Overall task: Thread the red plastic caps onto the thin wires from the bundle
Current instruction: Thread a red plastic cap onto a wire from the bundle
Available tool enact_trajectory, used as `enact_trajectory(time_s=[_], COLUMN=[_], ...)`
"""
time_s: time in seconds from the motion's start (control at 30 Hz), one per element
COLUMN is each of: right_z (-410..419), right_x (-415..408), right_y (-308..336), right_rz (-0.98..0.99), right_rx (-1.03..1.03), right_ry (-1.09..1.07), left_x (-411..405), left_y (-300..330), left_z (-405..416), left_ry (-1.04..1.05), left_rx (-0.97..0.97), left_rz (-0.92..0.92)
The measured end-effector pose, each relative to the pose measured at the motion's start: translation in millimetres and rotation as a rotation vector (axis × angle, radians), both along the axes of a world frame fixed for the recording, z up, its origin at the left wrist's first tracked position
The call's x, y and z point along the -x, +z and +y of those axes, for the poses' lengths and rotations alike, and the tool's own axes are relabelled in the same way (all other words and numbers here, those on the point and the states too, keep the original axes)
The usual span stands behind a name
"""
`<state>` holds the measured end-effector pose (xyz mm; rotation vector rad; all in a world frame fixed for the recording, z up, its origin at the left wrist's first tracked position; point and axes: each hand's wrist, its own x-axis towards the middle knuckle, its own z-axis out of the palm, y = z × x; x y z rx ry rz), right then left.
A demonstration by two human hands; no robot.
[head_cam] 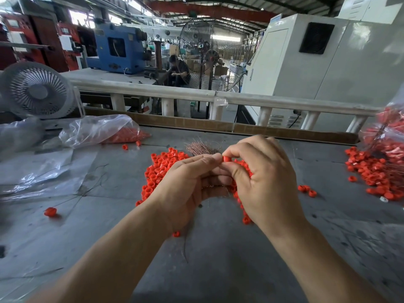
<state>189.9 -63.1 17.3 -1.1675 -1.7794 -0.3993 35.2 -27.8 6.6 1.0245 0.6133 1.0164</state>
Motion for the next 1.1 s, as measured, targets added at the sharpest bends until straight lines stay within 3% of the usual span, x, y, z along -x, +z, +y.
enact_trajectory(time_s=[0.33, 0.73, 0.93, 1.1], right_z=[-0.7, 7.5, 21.5, 32.9], right_x=[0.9, -4.9, -31.4, -74.6], right_y=[-3.8, -8.6, -13.1, -14.2], right_rz=[0.051, 0.097, 0.224, 0.289], right_rx=[0.152, 0.167, 0.232, 0.381], right_ry=[0.074, 0.020, -0.191, -0.539], left_x=[2.0, 1.3, 6.2, 14.4], left_y=[0.8, -3.3, -8.0, -10.5], left_z=[-1.1, -1.4, 5.6, 13.4], left_ry=[0.096, 0.128, 0.283, 0.402], left_rx=[0.008, -0.095, -0.220, -0.337], left_rz=[0.029, 0.152, 0.355, 0.501])
